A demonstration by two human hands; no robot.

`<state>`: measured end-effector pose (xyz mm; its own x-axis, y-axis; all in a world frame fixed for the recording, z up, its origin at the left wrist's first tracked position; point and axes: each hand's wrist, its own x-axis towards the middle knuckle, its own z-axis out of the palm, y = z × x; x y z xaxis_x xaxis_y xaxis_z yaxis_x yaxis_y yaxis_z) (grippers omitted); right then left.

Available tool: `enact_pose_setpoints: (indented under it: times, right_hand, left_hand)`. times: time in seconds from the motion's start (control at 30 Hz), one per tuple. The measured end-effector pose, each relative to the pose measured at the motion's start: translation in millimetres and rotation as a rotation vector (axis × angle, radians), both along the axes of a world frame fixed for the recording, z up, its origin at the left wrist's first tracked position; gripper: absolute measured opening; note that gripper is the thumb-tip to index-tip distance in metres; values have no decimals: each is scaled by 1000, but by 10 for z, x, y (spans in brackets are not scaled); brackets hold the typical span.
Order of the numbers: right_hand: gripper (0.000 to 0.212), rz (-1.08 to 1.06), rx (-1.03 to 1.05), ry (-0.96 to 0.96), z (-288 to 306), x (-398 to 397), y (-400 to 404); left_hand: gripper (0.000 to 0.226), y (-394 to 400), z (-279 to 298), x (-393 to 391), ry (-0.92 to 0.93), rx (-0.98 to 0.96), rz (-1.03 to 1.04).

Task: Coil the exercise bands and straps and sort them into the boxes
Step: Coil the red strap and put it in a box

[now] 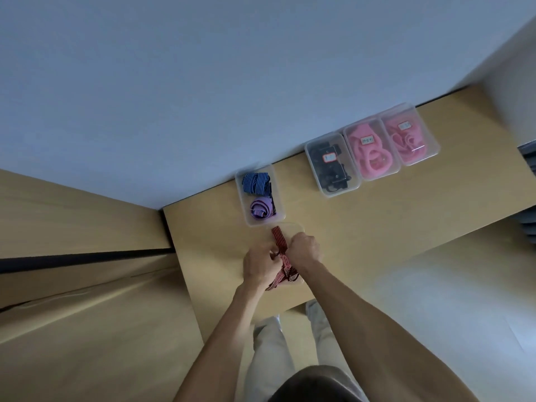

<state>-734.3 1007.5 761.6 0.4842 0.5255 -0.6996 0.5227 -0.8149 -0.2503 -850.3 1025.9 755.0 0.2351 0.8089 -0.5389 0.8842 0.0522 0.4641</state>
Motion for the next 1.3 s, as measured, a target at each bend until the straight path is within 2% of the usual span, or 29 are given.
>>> enact_pose_setpoints:
  times: [0.03,0.1,0.17,0.33,0.47,0.57,0.63,0.73,0.8,0.87,0.9,0.97,1.03,1.13,1.23,1.3]
  right_hand:
    - [28,-41,8,46,106,38,48]
    - [30,-60,69,110,349,104,134]
    - [29,-25,141,151,634,168,200]
    - [24,164,342,296,1443,319,322]
    - [16,273,552,429,2154,486,506]
    - [24,345,565,571,2720,650,666]
    - [22,442,592,661,3069,709,739]
    - [23,486,701,778,3439,718,810]
    - [21,452,743,809,3590,721,860]
    - [16,397,774,824,3725,728,902]
    - [14,378,801,830,3787,726,926]
    - [12,323,862,842,3881,696,987]
    - [10,255,889,836,3958,632,1051]
    - [10,239,833,820,4045,509,1137]
    - [10,246,755,819,4096,399,1231]
    - [8,227,712,798,4110,326,1331]
  left_hand:
    - [9,29,97,-16,-27,-4,47]
    - [21,93,342,-47,-134,-1,129]
    - [17,161,672,-47,-236,0,148]
    - [23,314,1678,112,-473,76,82]
    - [28,505,2478,319,-566,199,27]
    - [30,660,3080,416,-641,295,-42]
    - [29,750,3425,446,-744,347,-65]
    - [19,833,3787,479,-865,442,-53]
    - [15,843,3813,462,-916,634,80]
    - [23,823,3690,359,-974,774,285]
    - [32,795,3591,286,-1021,728,353]
    - [53,704,3338,187,-1051,492,358]
    - [61,606,3042,196,-844,374,242]
    - [35,513,2720,340,-633,287,201]
    - [20,474,2596,436,-626,192,176]
    - [23,460,2528,464,-652,155,150]
